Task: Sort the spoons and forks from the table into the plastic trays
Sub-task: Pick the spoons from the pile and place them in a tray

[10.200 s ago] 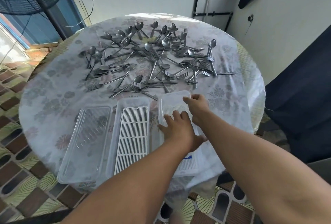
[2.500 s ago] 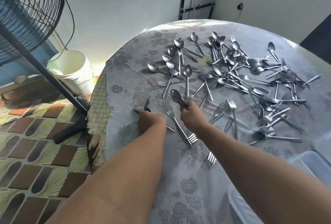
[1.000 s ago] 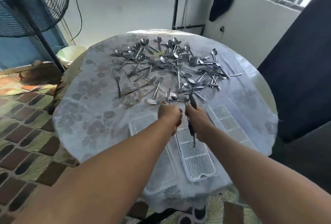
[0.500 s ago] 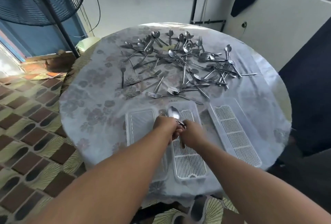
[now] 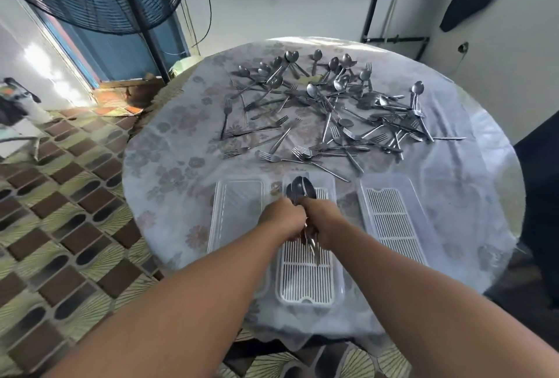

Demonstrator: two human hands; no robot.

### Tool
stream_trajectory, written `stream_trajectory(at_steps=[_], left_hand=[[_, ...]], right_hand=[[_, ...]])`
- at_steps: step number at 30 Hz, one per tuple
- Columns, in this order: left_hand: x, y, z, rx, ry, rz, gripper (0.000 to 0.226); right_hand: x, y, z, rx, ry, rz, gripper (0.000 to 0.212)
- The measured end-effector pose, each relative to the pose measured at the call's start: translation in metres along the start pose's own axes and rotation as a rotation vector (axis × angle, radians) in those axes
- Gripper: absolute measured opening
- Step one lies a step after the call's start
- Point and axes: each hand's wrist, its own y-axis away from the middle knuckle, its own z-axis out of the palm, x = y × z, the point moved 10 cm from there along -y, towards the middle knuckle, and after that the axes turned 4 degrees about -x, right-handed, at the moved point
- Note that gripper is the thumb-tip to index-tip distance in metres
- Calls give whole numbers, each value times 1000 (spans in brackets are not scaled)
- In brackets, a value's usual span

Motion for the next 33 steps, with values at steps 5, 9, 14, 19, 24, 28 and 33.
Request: stream_trajectory(at_steps=[5, 9, 14, 19, 24, 28, 33], left_hand=[[9, 2, -14, 55, 271, -89, 77], [12, -11, -17, 99, 570, -128, 59], [9, -17, -26, 227, 340, -27, 13], [1, -27, -32, 316, -7, -34, 8], [-9, -33, -33, 363, -2, -54, 11], [-4, -33, -30, 377, 5, -46, 21], [5, -32, -33, 401, -86, -84, 22]], right_hand=[[-7, 1, -3, 34, 144, -40, 18], [-14, -2, -7, 106, 364, -101, 24], [-21, 1, -1, 89, 583, -193, 22], [-26, 9, -3, 110, 844, -263, 17], [-34, 15, -6, 233, 834, -367, 10], [-34, 11, -3, 243, 797, -439, 32], [-24, 1, 4, 183, 770, -384, 78]])
